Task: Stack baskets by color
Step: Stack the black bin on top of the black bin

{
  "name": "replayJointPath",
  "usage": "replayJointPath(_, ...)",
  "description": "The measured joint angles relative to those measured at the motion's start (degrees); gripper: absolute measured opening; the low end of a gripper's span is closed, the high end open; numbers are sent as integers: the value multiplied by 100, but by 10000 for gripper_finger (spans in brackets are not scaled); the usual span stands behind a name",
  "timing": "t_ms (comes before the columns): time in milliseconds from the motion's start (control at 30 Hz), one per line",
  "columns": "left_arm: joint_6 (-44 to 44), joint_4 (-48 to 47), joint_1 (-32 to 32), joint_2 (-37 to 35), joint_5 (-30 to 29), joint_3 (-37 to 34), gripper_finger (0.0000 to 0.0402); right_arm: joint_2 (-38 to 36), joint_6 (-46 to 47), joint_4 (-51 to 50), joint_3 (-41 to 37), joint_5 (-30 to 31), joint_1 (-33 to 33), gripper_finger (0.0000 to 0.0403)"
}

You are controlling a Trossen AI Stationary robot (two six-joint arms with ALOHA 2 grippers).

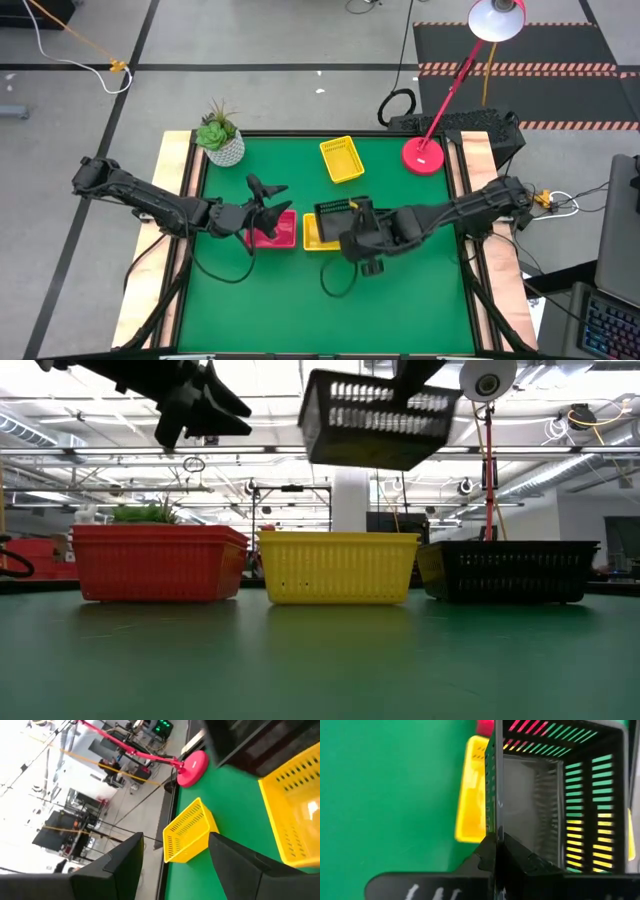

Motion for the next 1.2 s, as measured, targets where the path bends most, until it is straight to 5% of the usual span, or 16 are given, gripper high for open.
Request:
replayJointPath(567,-266,31,27,0,4,0,225,-356,2041,-1150,2,16,1329,6)
replayJointPath(1200,-433,46,26,2,17,0,225,-849,2746,-1804,-203,318,1867,6)
